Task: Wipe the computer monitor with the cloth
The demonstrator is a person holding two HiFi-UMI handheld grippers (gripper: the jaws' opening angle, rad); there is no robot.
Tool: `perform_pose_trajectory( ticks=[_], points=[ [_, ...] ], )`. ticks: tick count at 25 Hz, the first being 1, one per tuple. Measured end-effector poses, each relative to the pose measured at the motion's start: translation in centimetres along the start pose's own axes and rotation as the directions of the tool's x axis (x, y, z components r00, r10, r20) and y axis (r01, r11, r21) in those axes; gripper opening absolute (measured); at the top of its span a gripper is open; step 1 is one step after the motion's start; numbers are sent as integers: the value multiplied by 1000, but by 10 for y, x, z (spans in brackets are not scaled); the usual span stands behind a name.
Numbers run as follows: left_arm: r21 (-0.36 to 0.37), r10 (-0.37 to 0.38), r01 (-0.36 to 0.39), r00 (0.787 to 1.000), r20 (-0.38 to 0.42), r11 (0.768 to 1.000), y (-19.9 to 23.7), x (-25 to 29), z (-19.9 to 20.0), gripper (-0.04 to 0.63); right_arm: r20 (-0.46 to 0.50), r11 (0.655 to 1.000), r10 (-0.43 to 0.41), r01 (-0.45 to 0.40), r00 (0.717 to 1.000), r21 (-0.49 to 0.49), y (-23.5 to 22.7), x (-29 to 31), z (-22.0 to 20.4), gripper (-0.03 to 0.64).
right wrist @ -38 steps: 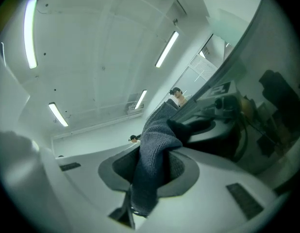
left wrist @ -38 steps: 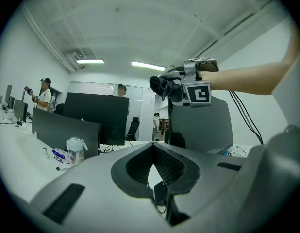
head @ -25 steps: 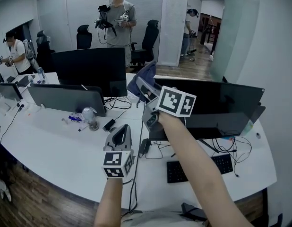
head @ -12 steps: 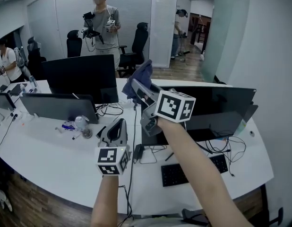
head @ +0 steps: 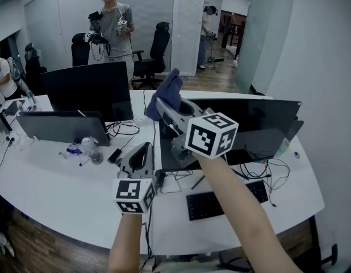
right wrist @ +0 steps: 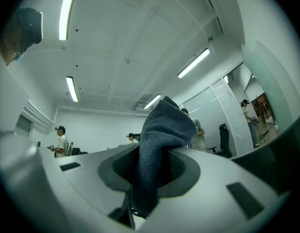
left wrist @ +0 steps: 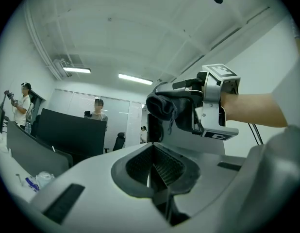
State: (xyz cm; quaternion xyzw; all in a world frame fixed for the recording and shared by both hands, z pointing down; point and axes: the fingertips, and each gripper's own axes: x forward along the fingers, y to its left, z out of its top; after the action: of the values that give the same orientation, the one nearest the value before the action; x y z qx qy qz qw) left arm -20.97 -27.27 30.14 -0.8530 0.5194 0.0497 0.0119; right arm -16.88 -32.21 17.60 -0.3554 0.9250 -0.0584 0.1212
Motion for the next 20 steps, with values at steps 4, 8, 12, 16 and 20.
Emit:
perform_pose_trajectory(
  ticks=[4, 8, 12, 16, 20],
  points=[
    [3, -14, 14, 1000, 9, 1000, -12, -3, -1, 9, -4, 999, -5, 5, 1000, -54, 2, -18, -6, 97],
    [10, -22, 22, 999, 27, 1000, -27, -2, 2, 9, -2, 996, -14, 13, 1000, -85, 0, -36, -11, 97],
    [23, -52, 51, 998, 37, 998, -54, 0, 3, 9, -8, 991, -23, 21, 1000, -133, -2, -63, -16, 97],
    [50, -89, 88, 996, 31, 995, -83, 0, -1, 9, -20, 991, -28, 25, 999, -132, -8, -93, -26, 97],
    [56, -90, 89, 996, 13, 994, -103, -2, -9, 9, -32, 991, -54, 50, 998, -125, -18, -122, -39, 97]
  ],
)
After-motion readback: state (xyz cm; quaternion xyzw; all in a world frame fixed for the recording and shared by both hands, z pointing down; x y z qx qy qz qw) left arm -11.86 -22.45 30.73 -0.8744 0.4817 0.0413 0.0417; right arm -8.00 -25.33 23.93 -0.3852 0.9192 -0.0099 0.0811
